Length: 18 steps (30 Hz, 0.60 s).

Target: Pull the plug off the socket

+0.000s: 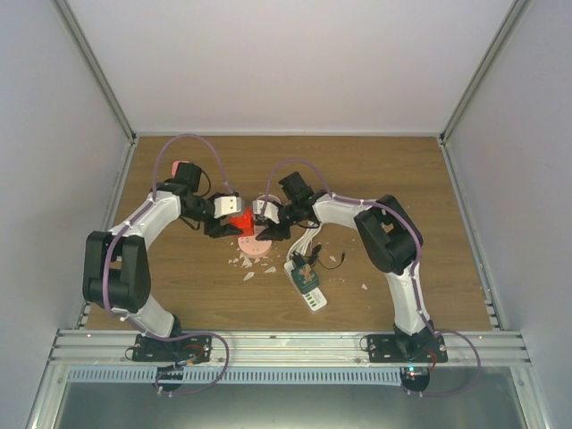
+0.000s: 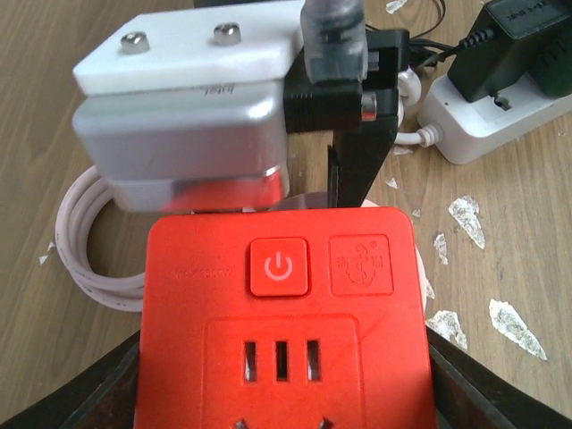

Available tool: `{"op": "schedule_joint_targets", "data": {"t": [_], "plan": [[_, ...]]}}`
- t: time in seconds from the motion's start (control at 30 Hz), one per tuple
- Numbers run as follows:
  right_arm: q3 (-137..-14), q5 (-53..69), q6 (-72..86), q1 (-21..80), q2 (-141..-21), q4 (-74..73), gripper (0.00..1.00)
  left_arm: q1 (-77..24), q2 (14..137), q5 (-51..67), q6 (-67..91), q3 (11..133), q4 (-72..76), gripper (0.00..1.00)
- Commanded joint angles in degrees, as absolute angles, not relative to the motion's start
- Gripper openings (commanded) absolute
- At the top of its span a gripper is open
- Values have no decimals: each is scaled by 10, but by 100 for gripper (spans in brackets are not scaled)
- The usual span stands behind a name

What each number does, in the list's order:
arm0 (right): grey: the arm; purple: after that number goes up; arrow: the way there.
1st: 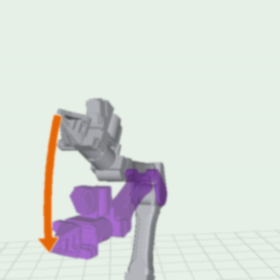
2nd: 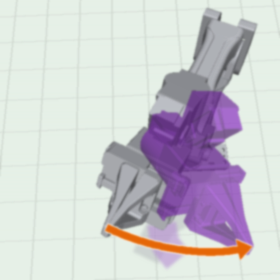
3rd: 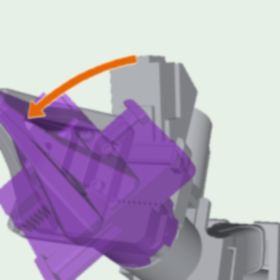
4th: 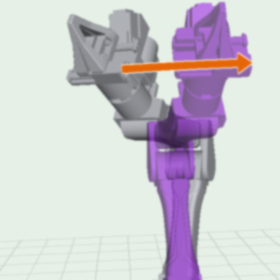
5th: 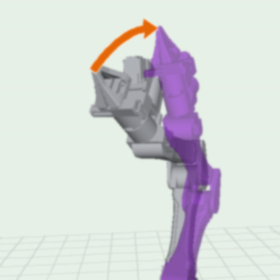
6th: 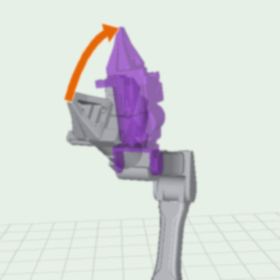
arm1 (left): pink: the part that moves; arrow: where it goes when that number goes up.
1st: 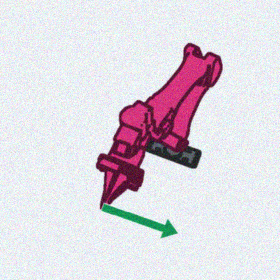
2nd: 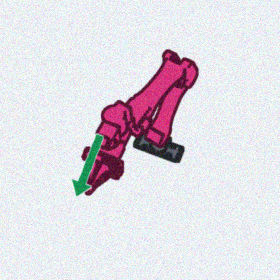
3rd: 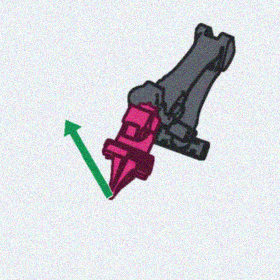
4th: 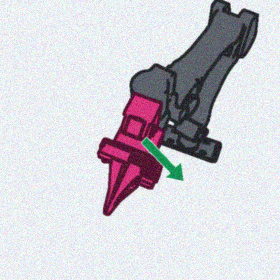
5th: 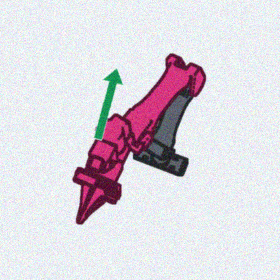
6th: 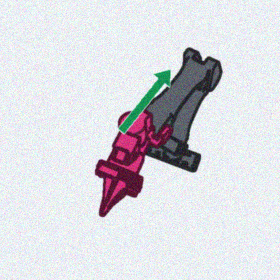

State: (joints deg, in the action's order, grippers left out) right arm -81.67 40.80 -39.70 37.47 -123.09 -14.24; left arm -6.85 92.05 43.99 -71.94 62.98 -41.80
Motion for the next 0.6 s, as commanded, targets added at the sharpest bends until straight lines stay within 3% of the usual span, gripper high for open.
{"op": "schedule_joint_targets", "data": {"t": [0.0, 0.57], "plan": [[-789, 392, -371, 364, -1220, -173, 51, -53, 890, 447, -743, 622, -426, 35], [-774, 432, -331, 361, -1123, -142, 63, 72, 878, 262, -816, 744, -524, 35]]}}
